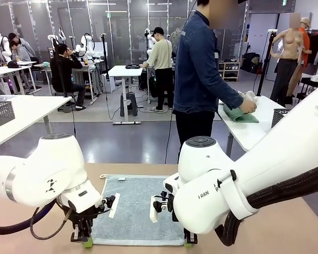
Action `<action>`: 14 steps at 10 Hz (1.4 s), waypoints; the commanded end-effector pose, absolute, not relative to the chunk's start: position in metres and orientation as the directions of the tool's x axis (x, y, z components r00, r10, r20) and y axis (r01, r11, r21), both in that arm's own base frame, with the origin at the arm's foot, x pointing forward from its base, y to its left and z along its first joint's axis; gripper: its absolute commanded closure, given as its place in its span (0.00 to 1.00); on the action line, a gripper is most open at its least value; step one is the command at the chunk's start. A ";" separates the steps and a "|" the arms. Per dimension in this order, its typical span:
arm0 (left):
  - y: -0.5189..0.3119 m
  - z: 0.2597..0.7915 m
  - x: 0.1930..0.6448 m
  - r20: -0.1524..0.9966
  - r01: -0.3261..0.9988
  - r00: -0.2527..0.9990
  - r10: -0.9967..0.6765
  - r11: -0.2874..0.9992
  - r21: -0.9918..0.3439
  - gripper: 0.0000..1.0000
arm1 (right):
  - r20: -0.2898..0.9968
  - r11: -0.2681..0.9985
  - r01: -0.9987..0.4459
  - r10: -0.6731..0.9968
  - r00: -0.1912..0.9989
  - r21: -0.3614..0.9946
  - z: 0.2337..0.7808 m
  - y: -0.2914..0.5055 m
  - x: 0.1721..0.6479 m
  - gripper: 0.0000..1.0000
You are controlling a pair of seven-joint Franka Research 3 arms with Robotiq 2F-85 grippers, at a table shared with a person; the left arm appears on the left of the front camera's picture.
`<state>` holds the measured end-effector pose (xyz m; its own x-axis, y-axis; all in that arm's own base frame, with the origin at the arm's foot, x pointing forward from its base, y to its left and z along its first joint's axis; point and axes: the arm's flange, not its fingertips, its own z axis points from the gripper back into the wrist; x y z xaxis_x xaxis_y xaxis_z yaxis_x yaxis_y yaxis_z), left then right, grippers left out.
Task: Fold the towels and place them in the basket.
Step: When a person lays out a Towel with hook on the table, fold it in half twice.
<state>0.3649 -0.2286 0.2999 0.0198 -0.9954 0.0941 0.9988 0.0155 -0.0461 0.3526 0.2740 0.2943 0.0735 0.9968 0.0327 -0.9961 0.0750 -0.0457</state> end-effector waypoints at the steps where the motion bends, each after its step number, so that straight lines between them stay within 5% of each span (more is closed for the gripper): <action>1: -0.222 0.295 0.363 0.108 0.998 0.002 -0.994 -0.004 -0.060 1.00 | 0.013 0.096 -0.994 0.995 0.095 -0.047 0.286 0.276 0.356 1.00; 9: -0.223 0.377 0.345 0.190 0.997 -0.013 -0.982 -0.027 -0.069 1.00 | 0.044 0.053 -0.989 0.998 0.048 -0.139 0.367 0.278 0.340 1.00; 13: -0.226 0.375 0.358 0.141 0.996 -0.039 -0.989 -0.050 -0.072 1.00 | 0.049 0.056 -0.995 0.997 0.052 -0.087 0.362 0.280 0.350 1.00; 14: -0.227 0.374 0.363 0.151 0.998 -0.041 -0.988 -0.049 -0.048 0.81 | 0.054 0.056 -0.994 0.997 0.051 -0.089 0.363 0.280 0.351 1.00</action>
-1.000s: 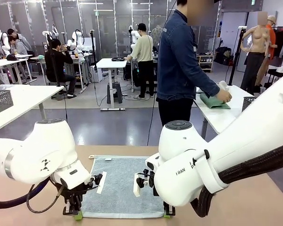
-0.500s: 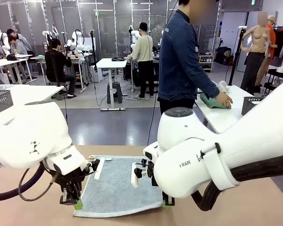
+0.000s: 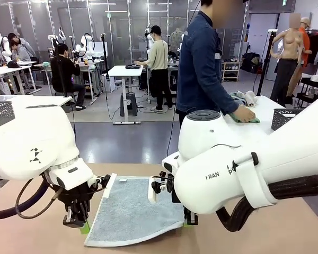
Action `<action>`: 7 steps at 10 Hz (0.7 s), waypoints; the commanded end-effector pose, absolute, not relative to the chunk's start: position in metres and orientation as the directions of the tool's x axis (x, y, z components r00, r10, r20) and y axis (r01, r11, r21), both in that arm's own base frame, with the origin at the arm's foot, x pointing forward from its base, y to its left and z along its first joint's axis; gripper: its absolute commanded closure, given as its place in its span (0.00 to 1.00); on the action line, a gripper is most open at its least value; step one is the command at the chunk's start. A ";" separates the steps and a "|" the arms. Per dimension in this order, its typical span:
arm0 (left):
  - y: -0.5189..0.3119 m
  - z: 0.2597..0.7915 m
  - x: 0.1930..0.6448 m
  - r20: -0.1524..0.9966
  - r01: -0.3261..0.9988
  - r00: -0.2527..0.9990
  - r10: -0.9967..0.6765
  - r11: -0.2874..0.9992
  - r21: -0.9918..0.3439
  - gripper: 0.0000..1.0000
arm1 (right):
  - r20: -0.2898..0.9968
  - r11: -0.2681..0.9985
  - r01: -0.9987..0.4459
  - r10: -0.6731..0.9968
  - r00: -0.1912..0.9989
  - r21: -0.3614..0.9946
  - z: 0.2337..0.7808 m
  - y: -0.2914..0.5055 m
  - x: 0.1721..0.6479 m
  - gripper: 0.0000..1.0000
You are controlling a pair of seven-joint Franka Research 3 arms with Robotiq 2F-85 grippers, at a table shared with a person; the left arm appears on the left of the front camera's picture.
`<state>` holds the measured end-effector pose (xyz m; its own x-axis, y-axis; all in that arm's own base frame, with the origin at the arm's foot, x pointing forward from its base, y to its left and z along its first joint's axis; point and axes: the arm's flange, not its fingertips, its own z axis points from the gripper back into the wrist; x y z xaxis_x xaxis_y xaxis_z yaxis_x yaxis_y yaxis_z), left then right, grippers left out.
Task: Fold the towels and place them in the basket.
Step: When a person lays out a Towel with hook on the table, fold it in half twice.
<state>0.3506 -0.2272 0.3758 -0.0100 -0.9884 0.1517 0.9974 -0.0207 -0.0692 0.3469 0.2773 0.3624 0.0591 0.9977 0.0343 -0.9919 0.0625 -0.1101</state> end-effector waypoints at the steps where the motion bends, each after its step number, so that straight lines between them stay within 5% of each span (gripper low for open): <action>1: -0.229 0.370 0.368 0.145 0.997 -0.055 -0.988 -0.062 -0.042 0.59 | 0.057 0.061 -0.995 0.997 0.056 -0.084 0.363 0.279 0.351 1.00; 4: -0.232 0.346 0.382 0.122 0.995 -0.037 -0.992 -0.048 -0.092 0.07 | 0.053 0.067 -0.995 0.997 0.063 -0.068 0.361 0.281 0.351 1.00; 7: -0.231 0.325 0.387 0.105 0.994 -0.014 -0.994 -0.025 -0.105 0.07 | 0.046 0.073 -0.996 0.996 0.070 -0.060 0.360 0.281 0.350 1.00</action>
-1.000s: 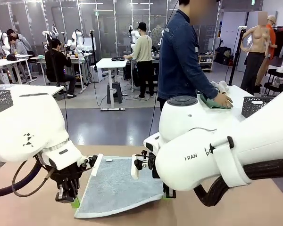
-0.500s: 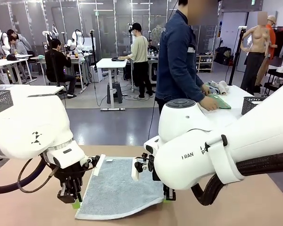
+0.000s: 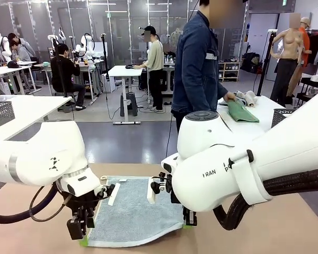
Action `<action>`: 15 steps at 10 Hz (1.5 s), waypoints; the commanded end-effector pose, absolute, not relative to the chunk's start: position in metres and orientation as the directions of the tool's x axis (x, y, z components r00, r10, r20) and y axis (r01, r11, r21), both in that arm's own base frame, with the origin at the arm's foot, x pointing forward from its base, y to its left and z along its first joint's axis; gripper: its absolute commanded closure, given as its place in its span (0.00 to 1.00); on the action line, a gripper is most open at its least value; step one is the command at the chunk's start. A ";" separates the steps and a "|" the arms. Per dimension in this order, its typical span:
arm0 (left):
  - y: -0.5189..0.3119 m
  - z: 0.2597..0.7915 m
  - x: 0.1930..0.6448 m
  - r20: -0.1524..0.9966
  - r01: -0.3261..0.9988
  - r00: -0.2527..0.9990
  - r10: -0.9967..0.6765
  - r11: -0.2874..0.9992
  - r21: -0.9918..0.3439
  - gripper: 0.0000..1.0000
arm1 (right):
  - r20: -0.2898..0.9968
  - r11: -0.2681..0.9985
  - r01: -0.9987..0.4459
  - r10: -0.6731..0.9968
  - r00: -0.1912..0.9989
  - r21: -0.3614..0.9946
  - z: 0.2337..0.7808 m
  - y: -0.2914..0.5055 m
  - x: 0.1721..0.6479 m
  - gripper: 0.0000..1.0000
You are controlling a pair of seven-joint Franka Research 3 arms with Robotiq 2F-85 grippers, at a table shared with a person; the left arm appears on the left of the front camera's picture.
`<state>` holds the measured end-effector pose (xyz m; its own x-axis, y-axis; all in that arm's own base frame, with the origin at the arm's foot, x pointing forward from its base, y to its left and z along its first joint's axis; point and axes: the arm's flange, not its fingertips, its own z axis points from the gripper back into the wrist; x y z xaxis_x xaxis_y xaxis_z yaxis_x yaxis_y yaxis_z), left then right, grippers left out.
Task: Fold the towels and place them in the basket.
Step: When a person lays out a Towel with hook on the table, fold it in half twice.
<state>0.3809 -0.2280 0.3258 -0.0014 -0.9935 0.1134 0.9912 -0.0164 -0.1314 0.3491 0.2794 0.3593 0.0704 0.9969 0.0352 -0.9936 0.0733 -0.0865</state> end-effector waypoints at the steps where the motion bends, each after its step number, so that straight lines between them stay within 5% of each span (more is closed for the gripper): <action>1: -0.231 0.320 0.387 0.098 0.995 -0.011 -0.995 -0.021 -0.101 0.07 | 0.043 0.073 -0.996 0.997 0.071 -0.055 0.359 0.281 0.350 1.00; 8: -0.241 0.290 0.386 0.051 0.992 0.004 -0.999 -0.002 -0.125 0.07 | 0.036 0.079 -0.996 0.996 0.078 -0.045 0.354 0.276 0.350 1.00; 11: -0.239 0.283 0.384 0.046 0.996 0.025 -0.999 0.021 -0.090 0.94 | 0.033 0.070 -0.996 0.997 0.069 -0.046 0.354 0.276 0.350 1.00; 15: -0.243 0.279 0.381 0.040 0.997 0.020 -0.999 0.017 -0.080 1.00 | 0.033 0.070 -0.996 0.997 0.069 -0.052 0.355 0.275 0.348 1.00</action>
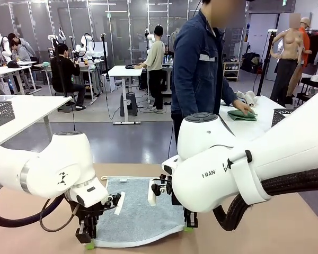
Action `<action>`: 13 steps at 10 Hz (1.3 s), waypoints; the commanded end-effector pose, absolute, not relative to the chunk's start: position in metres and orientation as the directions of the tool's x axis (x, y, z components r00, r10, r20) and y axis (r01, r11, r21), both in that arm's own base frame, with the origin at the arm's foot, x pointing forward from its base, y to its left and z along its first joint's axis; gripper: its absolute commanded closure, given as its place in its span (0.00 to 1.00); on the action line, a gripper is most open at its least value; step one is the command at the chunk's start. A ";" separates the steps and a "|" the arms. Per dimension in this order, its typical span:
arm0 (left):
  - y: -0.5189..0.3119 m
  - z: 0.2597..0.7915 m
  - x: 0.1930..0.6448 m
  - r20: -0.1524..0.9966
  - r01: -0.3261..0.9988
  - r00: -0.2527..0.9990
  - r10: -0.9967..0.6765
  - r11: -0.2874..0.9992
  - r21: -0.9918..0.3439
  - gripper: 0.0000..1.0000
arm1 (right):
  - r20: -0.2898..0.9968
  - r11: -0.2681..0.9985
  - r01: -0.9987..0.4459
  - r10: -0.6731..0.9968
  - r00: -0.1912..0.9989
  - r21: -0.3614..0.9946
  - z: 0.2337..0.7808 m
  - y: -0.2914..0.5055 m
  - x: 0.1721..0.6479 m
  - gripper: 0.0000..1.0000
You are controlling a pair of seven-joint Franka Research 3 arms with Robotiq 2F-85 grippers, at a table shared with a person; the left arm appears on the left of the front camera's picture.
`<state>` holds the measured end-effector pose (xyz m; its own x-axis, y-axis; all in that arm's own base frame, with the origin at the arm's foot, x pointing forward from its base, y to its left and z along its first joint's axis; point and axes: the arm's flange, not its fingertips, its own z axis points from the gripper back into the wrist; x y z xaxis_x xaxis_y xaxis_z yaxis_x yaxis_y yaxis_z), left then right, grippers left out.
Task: Fold the towels and place them in the basket.
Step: When a person lays out a Towel with hook on the table, fold it in half twice.
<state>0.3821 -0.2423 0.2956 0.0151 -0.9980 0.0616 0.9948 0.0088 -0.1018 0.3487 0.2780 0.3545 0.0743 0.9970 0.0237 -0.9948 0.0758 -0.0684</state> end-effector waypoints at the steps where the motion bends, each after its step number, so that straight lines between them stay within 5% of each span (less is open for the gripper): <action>1: -0.243 0.278 0.381 0.038 0.997 0.018 -0.999 0.015 -0.081 1.00 | 0.031 0.071 -0.996 0.997 0.069 -0.051 0.354 0.275 0.348 1.00; 7: -0.233 0.347 0.367 0.138 1.000 -0.016 -0.990 -0.018 -0.014 1.00 | 0.055 0.064 -0.995 0.997 0.060 -0.074 0.368 0.279 0.345 1.00; 13: -0.230 0.456 0.349 0.189 0.996 -0.007 -0.982 0.009 0.084 1.00 | 0.172 0.076 -0.971 0.984 0.038 -0.225 0.448 0.283 0.338 1.00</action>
